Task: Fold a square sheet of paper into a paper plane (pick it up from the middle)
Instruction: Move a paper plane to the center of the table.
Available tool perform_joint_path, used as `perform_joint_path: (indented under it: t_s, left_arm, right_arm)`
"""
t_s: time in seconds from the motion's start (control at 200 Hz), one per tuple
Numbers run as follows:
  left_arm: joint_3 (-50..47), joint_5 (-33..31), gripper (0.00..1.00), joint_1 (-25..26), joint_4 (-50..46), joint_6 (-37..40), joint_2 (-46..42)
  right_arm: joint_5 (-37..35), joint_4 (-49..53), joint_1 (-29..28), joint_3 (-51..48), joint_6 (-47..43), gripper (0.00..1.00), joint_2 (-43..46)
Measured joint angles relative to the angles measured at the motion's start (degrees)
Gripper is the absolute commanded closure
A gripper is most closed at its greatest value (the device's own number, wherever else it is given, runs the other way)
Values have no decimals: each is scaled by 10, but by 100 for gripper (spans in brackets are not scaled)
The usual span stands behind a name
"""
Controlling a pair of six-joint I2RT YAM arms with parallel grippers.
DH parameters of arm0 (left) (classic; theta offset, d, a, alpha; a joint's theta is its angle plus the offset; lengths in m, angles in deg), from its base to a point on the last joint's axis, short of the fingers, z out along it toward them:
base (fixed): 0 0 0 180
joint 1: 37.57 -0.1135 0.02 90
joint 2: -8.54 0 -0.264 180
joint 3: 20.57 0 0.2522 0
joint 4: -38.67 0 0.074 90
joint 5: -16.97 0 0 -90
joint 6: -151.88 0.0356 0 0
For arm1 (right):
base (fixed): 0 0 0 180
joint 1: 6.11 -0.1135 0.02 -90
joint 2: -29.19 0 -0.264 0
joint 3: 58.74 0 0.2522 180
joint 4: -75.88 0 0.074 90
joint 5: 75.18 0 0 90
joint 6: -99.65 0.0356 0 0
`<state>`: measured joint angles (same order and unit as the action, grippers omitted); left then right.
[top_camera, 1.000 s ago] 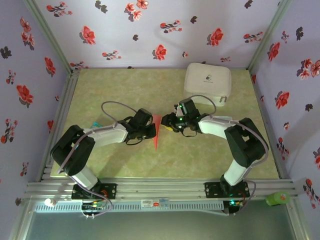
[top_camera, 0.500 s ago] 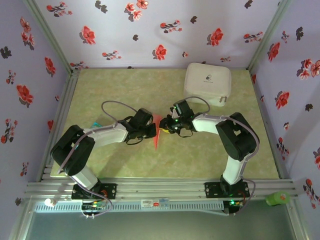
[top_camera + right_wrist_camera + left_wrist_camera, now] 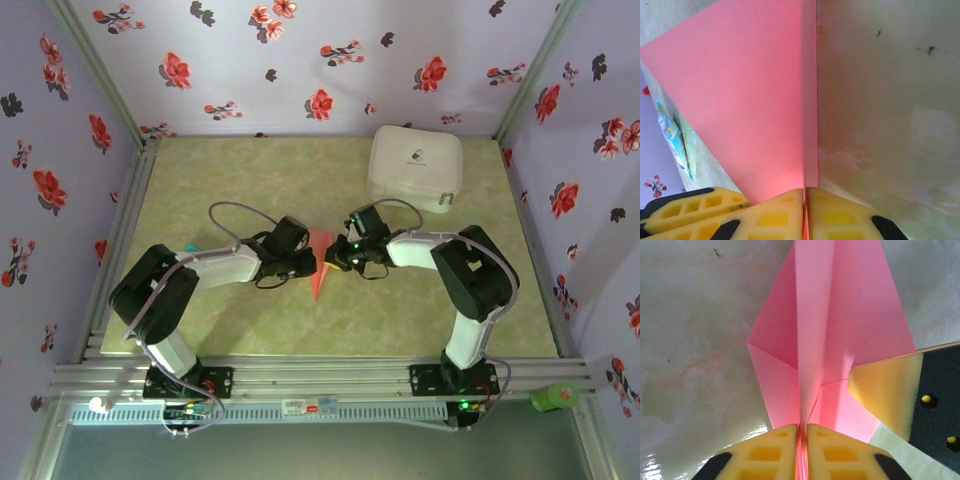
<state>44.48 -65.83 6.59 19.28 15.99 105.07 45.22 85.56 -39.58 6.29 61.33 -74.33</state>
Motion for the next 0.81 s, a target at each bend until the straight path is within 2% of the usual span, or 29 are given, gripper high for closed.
perform_joint_path:
  t_s: [0.2,0.805]
  left_arm:
    - [0,10,78,0,4,0,2]
    - [14,35,79,0,8,0,29]
  right_arm:
    - [0,-9,1,-3,0,92,0]
    - [0,-19,6,-7,1,94,-1]
